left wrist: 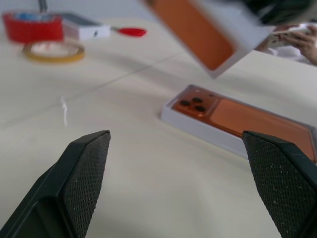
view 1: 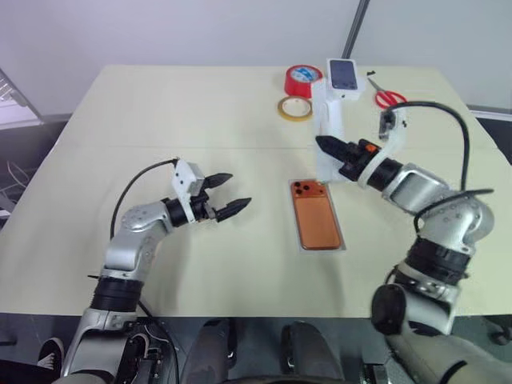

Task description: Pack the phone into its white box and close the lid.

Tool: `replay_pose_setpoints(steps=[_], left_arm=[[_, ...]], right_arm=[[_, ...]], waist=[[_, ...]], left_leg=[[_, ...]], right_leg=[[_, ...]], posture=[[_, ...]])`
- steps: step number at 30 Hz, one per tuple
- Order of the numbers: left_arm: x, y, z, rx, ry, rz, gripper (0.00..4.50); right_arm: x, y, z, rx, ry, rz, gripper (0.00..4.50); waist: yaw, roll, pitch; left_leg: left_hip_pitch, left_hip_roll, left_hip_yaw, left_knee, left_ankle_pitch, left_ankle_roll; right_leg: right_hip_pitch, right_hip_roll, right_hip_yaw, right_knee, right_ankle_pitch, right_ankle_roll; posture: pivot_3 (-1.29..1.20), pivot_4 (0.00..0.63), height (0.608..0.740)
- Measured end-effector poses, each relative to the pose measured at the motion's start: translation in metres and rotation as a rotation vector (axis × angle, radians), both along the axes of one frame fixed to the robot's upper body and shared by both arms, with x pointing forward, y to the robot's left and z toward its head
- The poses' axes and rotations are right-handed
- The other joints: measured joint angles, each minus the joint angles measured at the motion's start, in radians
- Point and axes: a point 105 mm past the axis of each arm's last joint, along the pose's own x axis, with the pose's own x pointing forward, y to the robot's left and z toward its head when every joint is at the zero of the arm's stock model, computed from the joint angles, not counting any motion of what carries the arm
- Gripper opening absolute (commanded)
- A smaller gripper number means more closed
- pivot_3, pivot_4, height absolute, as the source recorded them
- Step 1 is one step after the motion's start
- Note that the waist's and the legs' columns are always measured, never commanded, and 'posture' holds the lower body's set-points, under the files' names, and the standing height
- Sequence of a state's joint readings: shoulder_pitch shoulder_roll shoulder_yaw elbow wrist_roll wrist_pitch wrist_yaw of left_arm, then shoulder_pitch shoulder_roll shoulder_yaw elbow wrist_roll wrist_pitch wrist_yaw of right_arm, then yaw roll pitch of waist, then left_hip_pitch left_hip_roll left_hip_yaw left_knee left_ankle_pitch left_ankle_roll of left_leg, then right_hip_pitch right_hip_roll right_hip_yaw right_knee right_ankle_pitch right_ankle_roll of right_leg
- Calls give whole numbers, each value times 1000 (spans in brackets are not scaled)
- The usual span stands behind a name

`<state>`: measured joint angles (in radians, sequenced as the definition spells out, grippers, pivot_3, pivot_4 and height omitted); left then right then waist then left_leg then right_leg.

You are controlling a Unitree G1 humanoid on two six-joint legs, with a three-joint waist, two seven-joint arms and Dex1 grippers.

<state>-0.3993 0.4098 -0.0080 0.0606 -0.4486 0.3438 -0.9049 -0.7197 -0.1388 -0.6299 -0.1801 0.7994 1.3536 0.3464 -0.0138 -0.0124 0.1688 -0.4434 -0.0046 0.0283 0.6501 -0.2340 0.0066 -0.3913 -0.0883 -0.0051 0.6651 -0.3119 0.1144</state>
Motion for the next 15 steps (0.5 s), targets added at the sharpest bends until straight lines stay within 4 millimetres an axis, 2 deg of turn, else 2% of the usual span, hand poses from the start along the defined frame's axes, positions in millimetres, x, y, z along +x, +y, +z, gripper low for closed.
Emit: replay_pose_setpoints(steps=[3, 6, 9, 12, 15], left_arm=[[-2, 0, -1, -19, 44, -11, 4500], [-5, 1, 9, -29, 11, -22, 4500], [-8, -1, 18, -29, -29, -34, 4500], [-10, -1, 23, -27, -74, -32, 4500], [-13, -1, 22, -27, -91, -33, 4500]], right_arm=[[-21, 17, 6, 98, 6, 133, 72], [-40, 31, 3, 136, 20, 244, 72], [-54, 36, -13, 166, 71, 300, 72], [-73, 38, -41, 176, 168, 346, 72], [-85, 38, -52, 151, 227, 386, 72]], waist=[[3, 0, 0], [1, 0, 0], [3, 0, 0], [0, 0, 0], [-3, 0, 0]], left_leg=[[0, 0, 0, 0, 0, 0], [0, 0, 0, 0, 0, 0], [0, 0, 0, -1, 0, 0], [0, 0, 0, -1, 0, 0], [1, 0, 0, -1, 0, 0]], right_leg=[[0, 0, 0, 0, 0, 0], [0, -1, 0, 0, 0, 0], [0, -1, 1, -1, 0, 0], [0, -1, 1, -1, 0, 0], [0, 0, 1, -2, 0, 0]], posture=[[0, 150, 728], [0, 150, 728], [0, 150, 728], [0, 150, 728], [0, 150, 728]])
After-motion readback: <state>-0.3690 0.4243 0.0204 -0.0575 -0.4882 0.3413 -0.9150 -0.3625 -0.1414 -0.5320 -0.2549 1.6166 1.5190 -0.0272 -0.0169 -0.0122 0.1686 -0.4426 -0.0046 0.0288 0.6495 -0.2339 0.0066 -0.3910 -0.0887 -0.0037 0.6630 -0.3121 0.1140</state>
